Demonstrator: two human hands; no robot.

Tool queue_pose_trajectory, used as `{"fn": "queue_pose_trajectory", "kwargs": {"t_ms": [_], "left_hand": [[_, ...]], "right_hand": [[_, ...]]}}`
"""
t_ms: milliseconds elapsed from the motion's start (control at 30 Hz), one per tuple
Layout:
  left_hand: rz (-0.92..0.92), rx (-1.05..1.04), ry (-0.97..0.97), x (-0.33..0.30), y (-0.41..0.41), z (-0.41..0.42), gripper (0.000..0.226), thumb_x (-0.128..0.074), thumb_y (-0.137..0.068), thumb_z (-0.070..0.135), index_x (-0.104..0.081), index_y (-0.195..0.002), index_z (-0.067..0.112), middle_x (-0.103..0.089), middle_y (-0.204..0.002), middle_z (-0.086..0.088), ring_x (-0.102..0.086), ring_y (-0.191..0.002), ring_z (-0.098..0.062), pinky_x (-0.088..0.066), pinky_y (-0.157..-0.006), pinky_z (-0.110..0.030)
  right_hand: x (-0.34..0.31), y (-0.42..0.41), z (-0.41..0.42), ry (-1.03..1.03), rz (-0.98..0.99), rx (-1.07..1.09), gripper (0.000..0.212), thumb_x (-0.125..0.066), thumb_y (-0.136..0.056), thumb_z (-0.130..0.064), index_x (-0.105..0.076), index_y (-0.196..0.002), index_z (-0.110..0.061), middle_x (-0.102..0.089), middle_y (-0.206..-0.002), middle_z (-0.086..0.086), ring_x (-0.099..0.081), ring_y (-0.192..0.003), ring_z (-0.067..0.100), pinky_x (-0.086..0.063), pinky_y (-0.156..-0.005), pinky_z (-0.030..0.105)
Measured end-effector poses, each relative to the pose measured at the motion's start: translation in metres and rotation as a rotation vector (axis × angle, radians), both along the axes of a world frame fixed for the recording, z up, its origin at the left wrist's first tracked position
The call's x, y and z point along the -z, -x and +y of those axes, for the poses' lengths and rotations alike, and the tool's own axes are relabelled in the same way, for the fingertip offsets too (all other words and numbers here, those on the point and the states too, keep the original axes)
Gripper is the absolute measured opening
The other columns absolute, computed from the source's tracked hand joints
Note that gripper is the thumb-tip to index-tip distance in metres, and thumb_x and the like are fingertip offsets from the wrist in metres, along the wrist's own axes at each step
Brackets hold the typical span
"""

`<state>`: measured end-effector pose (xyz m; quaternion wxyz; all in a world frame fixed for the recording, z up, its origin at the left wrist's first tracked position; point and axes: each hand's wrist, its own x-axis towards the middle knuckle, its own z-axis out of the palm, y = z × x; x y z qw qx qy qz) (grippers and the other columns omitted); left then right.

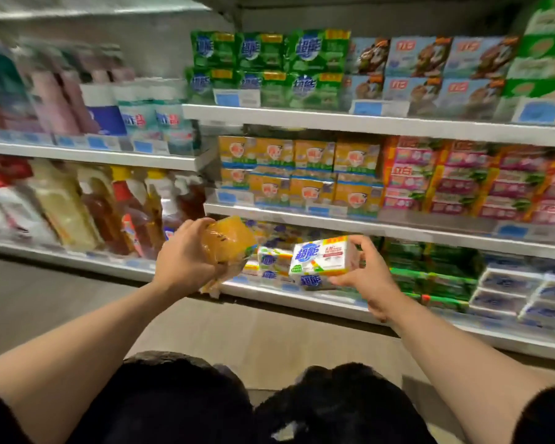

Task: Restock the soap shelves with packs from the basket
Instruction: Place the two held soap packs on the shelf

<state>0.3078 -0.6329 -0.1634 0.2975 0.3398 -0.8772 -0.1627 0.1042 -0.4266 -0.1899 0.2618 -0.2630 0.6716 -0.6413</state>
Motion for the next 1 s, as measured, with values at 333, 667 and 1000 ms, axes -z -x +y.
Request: {"fn": "queue_pose_trajectory", "kwargs": {"t_ms": [333,667,1000], "left_hand": [[0.163,-0.199,-0.199,0.097,0.004,-0.075,0.09,-0.074,-0.043,0.048,-0.058,-0.124,0.013,-0.06,-0.116,-0.008,-0.056,-0.107,-0.026,-0.038,-0.087,-0.028],[0.238,-0.321,-0.231,0.157,0.021,-0.139,0.093,-0.06,-0.041,0.066,-0.061,-0.119,0.016,-0.063,-0.108,-0.004,-0.059,-0.1,-0.025,-0.04,-0.081,-0.027],[0.187,-0.409,-0.3,0.202,0.035,-0.173,0.087,-0.072,-0.045,0.05,-0.057,-0.125,0.019,-0.061,-0.111,-0.001,-0.053,-0.096,-0.014,-0.036,-0.077,-0.025]], "right_hand": [[0.085,0.016,-0.129,-0.031,0.014,-0.001,0.077,-0.071,-0.067,0.023,-0.041,-0.132,-0.003,-0.05,-0.119,0.003,-0.049,-0.112,0.013,-0.045,-0.06,0.0],[0.128,0.046,-0.268,-0.177,0.496,-0.251,0.076,-0.086,-0.059,-0.016,-0.039,-0.112,-0.044,-0.055,-0.113,-0.001,-0.057,-0.106,0.021,-0.053,-0.085,0.043],[0.159,0.083,-0.311,-0.587,0.933,-0.341,0.075,-0.073,-0.078,-0.025,-0.027,-0.137,-0.03,-0.06,-0.12,0.011,-0.06,-0.103,0.034,-0.046,-0.077,0.035]]}}
